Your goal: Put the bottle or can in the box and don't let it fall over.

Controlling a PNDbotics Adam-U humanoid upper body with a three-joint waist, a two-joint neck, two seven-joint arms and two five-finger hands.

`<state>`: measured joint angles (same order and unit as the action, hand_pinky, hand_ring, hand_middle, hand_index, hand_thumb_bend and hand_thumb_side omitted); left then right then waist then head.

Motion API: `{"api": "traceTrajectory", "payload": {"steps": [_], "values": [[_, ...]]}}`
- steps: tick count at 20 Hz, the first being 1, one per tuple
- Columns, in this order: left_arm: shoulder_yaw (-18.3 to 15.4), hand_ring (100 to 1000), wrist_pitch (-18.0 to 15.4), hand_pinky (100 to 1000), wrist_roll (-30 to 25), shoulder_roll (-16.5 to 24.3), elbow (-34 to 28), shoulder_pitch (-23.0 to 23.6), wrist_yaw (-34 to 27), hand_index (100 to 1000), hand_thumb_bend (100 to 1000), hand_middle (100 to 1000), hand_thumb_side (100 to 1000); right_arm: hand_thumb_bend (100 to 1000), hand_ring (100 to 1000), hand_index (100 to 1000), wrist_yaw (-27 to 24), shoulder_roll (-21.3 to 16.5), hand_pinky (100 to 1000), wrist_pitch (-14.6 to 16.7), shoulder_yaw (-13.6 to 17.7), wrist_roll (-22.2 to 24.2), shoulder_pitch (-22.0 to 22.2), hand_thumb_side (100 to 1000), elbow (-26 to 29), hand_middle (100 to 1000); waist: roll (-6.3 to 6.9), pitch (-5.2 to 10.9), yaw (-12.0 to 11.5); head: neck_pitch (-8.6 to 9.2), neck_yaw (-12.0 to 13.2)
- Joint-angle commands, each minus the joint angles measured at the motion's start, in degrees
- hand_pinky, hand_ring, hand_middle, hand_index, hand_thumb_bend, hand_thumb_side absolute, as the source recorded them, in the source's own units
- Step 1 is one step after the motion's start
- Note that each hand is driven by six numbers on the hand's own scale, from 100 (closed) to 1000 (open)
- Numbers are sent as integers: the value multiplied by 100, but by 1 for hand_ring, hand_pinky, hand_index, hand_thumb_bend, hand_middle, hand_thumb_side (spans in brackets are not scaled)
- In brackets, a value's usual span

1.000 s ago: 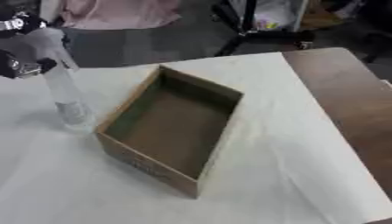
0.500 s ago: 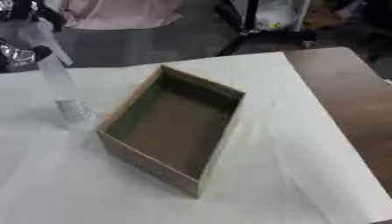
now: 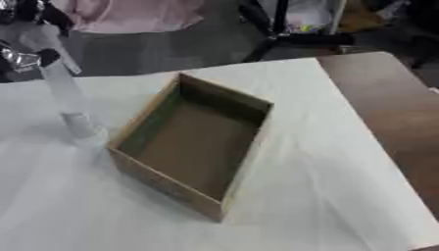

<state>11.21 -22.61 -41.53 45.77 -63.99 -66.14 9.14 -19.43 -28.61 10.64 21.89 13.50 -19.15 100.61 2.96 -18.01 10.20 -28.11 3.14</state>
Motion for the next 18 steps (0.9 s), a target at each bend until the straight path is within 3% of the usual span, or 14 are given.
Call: {"api": "traceTrajectory", "payload": {"steps": [1, 18], "values": [[4, 744, -1087, 660, -1043, 101, -54, -123, 99, 808, 243, 640, 252, 100, 1000, 903, -50, -119, 801, -8, 81, -10, -41, 442, 59, 772, -20, 83, 12, 58, 5], [156, 789, -1158, 677, -1043, 58, 53, -70, 336, 850, 188, 707, 100, 100, 1000, 904, -72, -92, 803, -13, 97, -5, -54, 451, 61, 771, -15, 46, 29, 79, -7]]}}
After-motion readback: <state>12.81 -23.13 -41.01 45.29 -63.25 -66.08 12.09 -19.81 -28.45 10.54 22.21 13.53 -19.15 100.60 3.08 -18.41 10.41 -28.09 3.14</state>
